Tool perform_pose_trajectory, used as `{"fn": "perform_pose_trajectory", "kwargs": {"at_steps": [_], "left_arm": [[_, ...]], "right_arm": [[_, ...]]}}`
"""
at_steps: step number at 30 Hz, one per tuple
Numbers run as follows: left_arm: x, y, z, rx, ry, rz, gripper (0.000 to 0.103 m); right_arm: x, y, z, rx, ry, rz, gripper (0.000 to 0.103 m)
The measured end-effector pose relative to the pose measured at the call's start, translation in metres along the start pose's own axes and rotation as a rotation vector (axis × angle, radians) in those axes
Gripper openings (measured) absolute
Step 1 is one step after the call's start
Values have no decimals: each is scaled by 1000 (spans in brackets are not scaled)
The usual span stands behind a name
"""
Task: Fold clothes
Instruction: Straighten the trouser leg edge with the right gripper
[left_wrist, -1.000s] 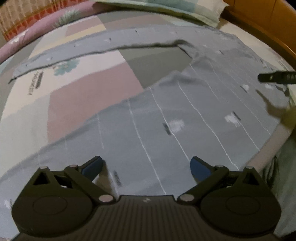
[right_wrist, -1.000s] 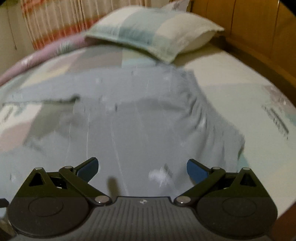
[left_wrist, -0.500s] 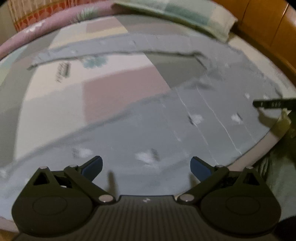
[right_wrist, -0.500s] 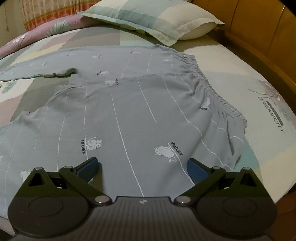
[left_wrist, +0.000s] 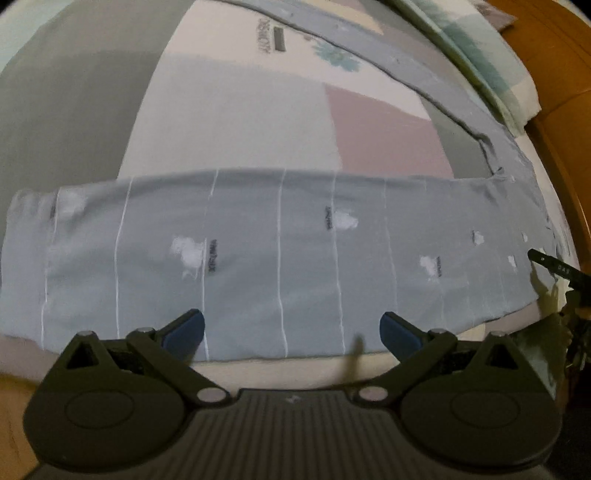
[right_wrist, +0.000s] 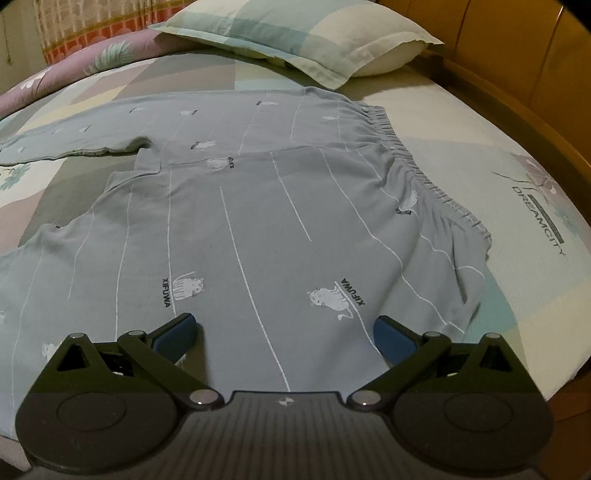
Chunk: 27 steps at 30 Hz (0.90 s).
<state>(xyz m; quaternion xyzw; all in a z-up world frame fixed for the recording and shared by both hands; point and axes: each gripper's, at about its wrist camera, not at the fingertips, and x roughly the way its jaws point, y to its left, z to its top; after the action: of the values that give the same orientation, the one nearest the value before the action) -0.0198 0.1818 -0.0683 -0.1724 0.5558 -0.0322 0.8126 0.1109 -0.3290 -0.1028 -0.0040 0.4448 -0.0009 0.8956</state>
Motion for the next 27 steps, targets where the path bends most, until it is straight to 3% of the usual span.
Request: {"fn": "perform_pose_trajectory", "kwargs": {"at_steps": [5, 9, 15, 18, 23, 27], "left_arm": [[-16, -8, 1, 34, -37, 49, 101], [-23, -36, 18, 135, -102, 84, 101], [-1, -100, 42, 321, -179, 134, 101], [12, -129, 45, 370, -210, 79, 101], [54, -174, 29, 455, -160, 19, 101], [82, -179, 15, 441, -80, -12, 101]], "right_arm": [[0, -1, -2, -4, -12, 4, 103], [0, 0, -2, 0, -18, -6, 103], [-2, -1, -5, -18, -31, 6, 103], [-3, -3, -7, -32, -40, 16, 103], [-4, -4, -7, -42, -39, 23, 103], [-4, -4, -7, -47, -35, 23, 103]]}}
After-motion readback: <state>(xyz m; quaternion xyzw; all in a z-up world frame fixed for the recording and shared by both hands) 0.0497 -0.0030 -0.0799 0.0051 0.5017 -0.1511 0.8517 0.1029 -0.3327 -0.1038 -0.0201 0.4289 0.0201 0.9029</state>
